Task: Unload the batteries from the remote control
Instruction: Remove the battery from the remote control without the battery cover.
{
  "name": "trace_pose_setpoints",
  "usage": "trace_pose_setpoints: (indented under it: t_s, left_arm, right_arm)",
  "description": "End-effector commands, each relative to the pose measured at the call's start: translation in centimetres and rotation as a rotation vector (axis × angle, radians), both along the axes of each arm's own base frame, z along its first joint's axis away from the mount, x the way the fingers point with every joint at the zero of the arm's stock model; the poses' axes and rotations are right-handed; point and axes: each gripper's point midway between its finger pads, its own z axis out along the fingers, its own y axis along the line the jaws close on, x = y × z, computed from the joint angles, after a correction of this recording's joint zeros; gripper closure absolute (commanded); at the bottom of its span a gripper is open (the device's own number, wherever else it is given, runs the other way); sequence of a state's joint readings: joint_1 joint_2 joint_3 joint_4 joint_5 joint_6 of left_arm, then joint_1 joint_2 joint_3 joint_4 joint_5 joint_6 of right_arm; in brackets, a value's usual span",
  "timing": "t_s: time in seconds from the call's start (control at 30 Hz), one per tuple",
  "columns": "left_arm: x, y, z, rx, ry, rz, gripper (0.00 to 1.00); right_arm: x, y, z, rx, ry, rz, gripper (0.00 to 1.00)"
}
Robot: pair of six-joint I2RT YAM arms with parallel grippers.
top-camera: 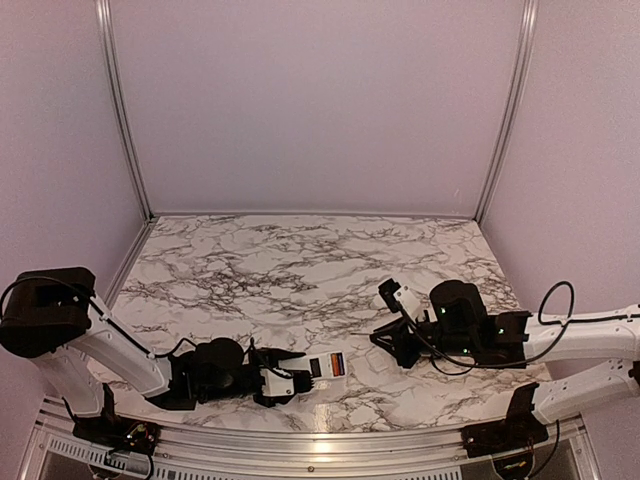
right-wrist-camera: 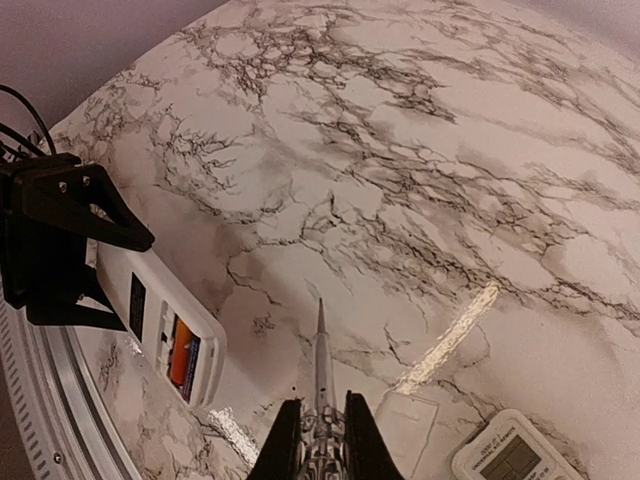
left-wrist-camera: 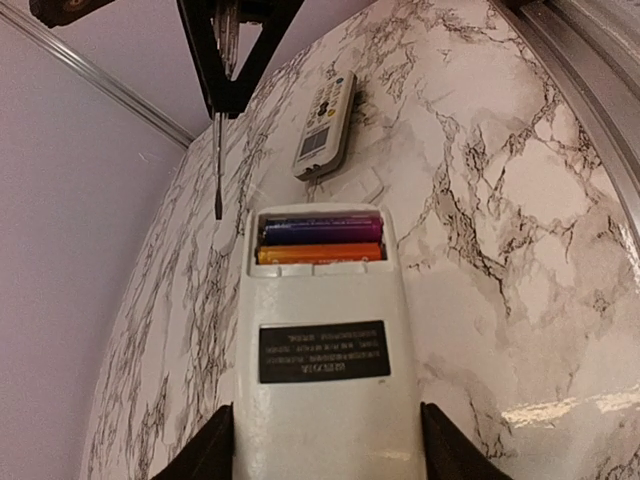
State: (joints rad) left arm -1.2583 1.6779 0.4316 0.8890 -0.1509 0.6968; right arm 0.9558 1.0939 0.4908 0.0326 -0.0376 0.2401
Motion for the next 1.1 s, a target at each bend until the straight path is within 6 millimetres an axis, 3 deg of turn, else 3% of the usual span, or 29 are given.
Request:
trace_pose_setpoints:
  t_s: [0.0, 0.37, 0.83, 1.07]
  left_arm:
    - [0.4, 0.3, -0.4, 0.0, -0.014, 0.016, 1.0]
    - [-1.2, 0.5, -1.4, 0.081, 0.042, -0.108, 1.0]
    - [-0.3, 0.5, -4.0, 0.194, 0.037, -0.108, 1.0]
    - [-0.4, 0.5, -4.6, 0.215, 0.034, -0.12, 1.0]
  right_arm:
    - [-0.5, 1.0, 2.0, 0.036, -0.045, 0.048, 1.0]
    - [-2.6, 2.2, 1.5, -0.081, -0.049, 0.099, 1.0]
    - [-5.9, 3.4, 0.1, -0.132, 0.061, 0.204, 1.0]
    - [-5.8, 3.6, -1.6, -0.219, 0.075, 0.205, 1.0]
